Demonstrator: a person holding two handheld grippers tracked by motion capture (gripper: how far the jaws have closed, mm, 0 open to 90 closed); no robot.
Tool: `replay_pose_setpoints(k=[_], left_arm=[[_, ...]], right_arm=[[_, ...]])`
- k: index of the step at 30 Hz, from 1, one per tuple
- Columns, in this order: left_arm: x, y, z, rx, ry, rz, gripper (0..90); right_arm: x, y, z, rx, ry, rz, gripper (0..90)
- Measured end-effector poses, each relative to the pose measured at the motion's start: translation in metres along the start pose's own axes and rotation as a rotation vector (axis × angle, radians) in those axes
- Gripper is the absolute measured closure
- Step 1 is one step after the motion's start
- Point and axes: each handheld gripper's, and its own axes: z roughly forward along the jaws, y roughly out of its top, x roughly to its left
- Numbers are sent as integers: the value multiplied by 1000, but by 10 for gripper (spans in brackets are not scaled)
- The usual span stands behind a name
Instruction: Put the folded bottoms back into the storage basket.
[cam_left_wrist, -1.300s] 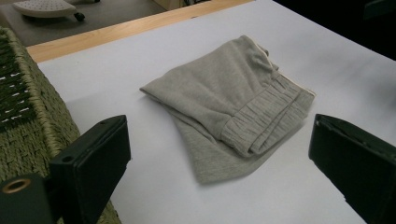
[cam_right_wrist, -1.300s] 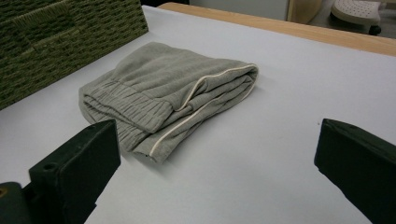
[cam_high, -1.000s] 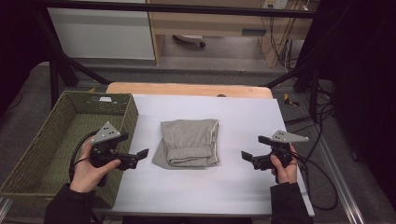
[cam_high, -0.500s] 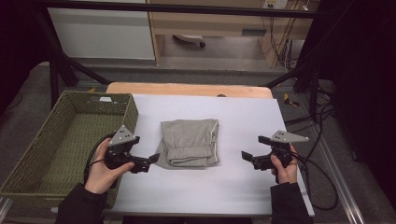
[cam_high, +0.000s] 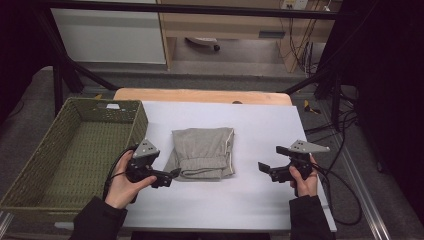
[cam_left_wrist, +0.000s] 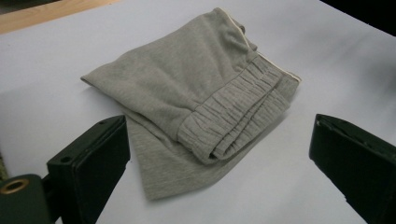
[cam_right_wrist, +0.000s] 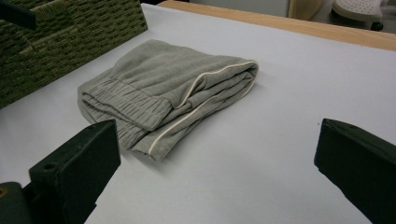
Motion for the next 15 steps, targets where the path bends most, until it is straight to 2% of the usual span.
replay_pose_setpoints(k=[5,9,15], left_arm=[[-5,-2,11,20,-16,-3,46],[-9,-2,19,36,-10,4,45],[-17,2,27,31,-5,3,44]], right_arm=[[1,-1,2,6,2,0,9],[0,-1,3,12,-1,2,9],[0,-1,1,4,-1,4,9]])
